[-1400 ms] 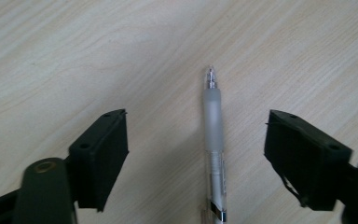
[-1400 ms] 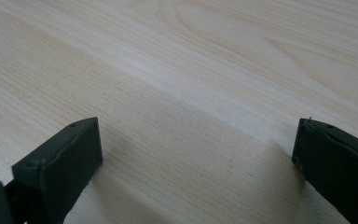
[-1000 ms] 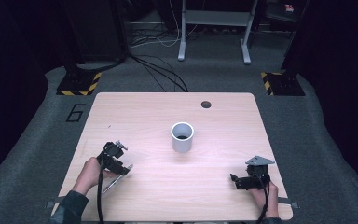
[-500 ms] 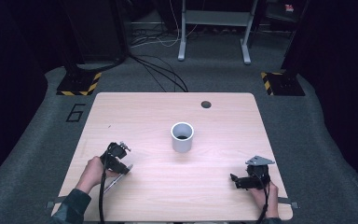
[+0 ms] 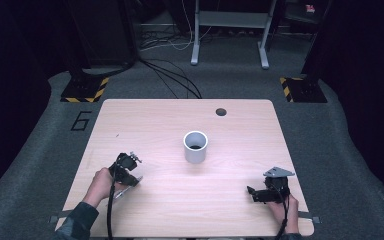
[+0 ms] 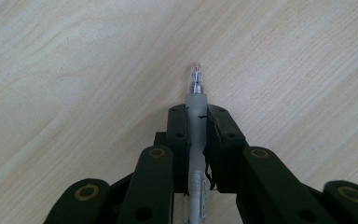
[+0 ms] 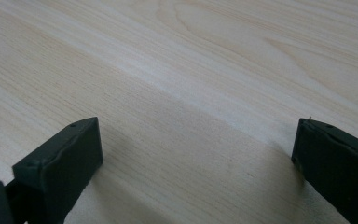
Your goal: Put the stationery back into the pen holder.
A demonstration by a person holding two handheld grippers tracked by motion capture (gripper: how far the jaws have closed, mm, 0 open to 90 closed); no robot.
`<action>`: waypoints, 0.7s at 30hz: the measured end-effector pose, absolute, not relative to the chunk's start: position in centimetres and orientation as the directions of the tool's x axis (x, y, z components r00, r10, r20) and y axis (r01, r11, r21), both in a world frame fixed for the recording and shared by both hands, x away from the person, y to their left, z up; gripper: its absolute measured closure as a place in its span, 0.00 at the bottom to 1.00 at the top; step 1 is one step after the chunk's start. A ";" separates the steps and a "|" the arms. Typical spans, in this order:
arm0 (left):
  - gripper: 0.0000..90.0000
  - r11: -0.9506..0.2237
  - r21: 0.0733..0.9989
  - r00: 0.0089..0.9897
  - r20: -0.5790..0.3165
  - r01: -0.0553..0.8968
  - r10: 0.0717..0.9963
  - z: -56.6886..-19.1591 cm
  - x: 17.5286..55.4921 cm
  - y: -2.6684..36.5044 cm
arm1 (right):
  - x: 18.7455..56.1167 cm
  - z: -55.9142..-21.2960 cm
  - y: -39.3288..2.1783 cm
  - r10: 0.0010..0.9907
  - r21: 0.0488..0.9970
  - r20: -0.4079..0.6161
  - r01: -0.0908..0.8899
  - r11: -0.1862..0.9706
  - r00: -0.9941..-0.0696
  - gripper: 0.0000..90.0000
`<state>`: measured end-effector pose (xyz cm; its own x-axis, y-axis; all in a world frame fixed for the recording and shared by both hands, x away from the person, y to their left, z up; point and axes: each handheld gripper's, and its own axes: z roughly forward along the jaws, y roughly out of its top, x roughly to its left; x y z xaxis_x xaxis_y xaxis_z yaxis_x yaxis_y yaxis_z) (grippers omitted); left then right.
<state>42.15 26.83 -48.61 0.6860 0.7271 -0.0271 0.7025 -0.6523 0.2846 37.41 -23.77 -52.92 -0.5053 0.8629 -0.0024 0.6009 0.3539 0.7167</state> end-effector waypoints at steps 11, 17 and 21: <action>0.89 -0.593 0.456 0.673 -0.020 0.664 0.739 -47.2 41.2 28.2 | 37.4 -52.9 -23.8 0.864 0.719 -0.004 0.599 0.352 -0.503 0.02; 0.89 -0.523 0.555 0.654 -0.050 0.646 0.755 -46.5 40.4 28.8 | 37.4 -52.9 -23.8 0.864 0.719 -0.004 0.599 0.352 -0.503 0.02; 0.89 -0.517 0.593 0.663 -0.037 0.617 0.748 -46.1 40.1 28.9 | 37.4 -52.9 -23.8 0.864 0.719 -0.004 0.599 0.352 -0.503 0.02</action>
